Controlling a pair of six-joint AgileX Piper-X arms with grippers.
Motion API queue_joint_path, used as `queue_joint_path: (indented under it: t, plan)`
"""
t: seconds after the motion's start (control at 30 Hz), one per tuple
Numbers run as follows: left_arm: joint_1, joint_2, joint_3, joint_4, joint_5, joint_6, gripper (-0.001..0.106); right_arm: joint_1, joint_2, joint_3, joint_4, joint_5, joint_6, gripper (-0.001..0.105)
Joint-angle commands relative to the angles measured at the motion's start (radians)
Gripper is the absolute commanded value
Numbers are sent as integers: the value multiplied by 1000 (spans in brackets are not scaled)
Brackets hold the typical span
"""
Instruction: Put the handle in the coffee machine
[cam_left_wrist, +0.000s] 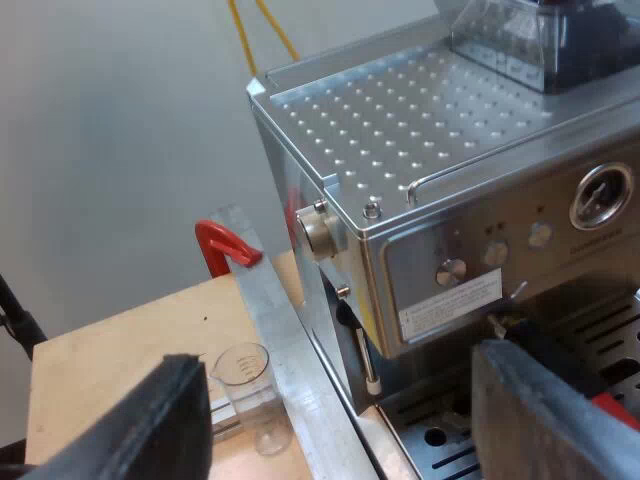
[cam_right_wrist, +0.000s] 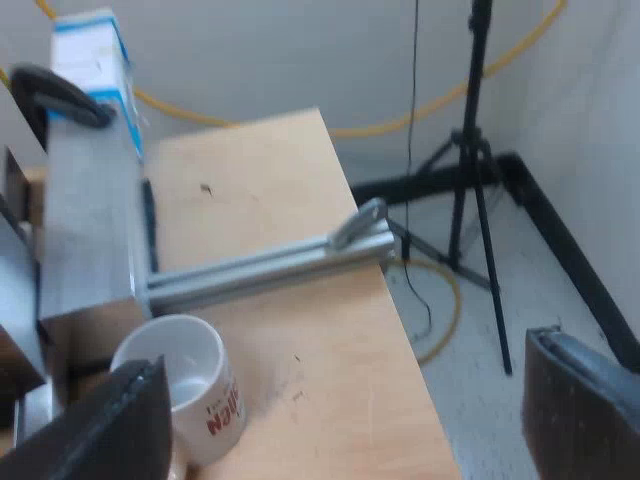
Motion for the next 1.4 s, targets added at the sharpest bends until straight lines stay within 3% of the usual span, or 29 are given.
queue_joint_path:
  t: [0.03, 0.37, 0.6, 0.7, 0.9, 1.23, 1.3, 1.4]
  plan:
    - [1, -57, 30, 12, -34, -12, 59, -4, -63, -2, -2, -3, -20, 73]
    - [1, -295, 62, 30, -49, -10, 59, -4, -321, 125, -2, -11, -49, 73]
    - [1, -410, 60, 165, -49, -10, 59, -4, -505, 219, 0, -24, -57, 73]
    - [1, -451, 66, 228, -49, 11, 59, -4, -505, 223, 53, -30, -54, 73]
    - [1, -466, 74, 309, -77, 42, 59, -4, -508, 248, 59, -140, -56, 73]
    - [1, -466, 108, 230, -96, 38, 59, -4, -508, 257, 51, -146, -56, 73]
    - [1, -464, 183, 138, -163, 7, 59, -4, -508, 272, 52, -146, -56, 73]
    - [1, -464, 242, 81, -168, -5, 59, -4, -506, 330, 45, -146, -56, 73]
